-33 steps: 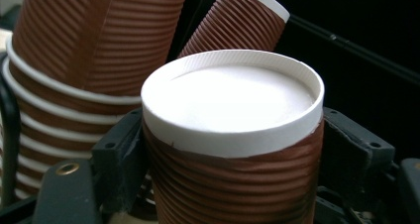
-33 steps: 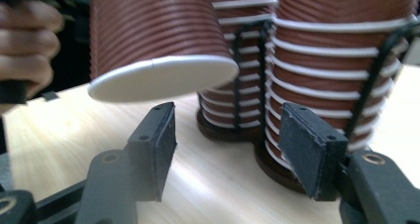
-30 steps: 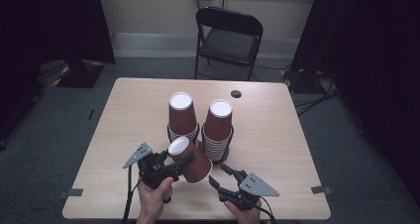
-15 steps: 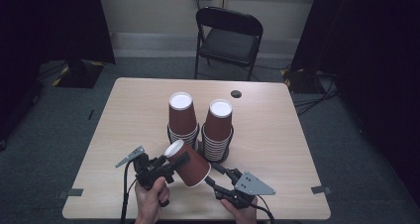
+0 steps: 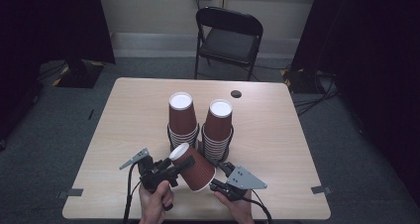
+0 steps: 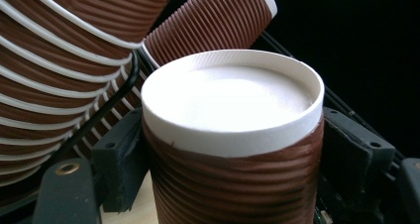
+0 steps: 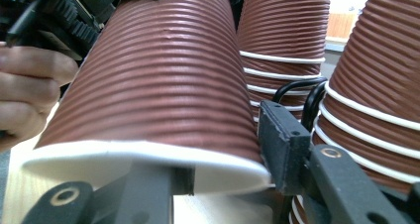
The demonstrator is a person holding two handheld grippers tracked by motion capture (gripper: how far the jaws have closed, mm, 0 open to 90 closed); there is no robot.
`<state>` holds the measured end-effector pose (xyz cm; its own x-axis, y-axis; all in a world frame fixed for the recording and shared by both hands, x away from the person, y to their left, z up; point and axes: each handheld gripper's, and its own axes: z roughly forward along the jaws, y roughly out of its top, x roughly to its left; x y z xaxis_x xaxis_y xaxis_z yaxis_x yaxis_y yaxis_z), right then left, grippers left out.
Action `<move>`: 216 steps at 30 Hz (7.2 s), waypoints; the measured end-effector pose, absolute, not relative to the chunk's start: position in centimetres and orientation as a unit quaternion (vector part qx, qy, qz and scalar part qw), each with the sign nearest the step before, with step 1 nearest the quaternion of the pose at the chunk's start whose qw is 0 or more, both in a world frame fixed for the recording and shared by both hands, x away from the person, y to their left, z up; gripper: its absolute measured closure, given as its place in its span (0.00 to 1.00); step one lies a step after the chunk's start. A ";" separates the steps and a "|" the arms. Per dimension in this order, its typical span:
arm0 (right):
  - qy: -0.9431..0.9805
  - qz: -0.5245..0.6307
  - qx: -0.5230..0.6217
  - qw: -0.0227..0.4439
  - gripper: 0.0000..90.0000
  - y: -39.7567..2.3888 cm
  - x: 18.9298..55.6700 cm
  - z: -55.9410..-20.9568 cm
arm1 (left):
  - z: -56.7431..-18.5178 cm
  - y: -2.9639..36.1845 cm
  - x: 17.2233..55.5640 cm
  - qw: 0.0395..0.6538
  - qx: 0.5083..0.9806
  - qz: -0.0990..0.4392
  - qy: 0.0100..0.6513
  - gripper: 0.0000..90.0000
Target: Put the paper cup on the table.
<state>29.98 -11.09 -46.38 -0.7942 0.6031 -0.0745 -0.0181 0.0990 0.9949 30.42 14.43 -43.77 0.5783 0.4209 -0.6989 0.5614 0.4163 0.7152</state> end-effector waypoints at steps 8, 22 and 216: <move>0.698 0.633 0.204 0.266 0.72 -10.4 30.3 -46.4 | -43.9 14.0 30.6 0.704 0.544 -0.068 0.451 0.23; 0.684 0.646 0.198 0.276 0.91 -10.5 29.9 -46.6 | -43.9 14.9 30.8 0.706 0.556 -0.037 0.436 0.17; 0.704 0.593 0.369 0.127 0.37 -15.0 32.8 -44.5 | -46.7 12.4 29.6 0.515 0.732 0.355 0.271 0.12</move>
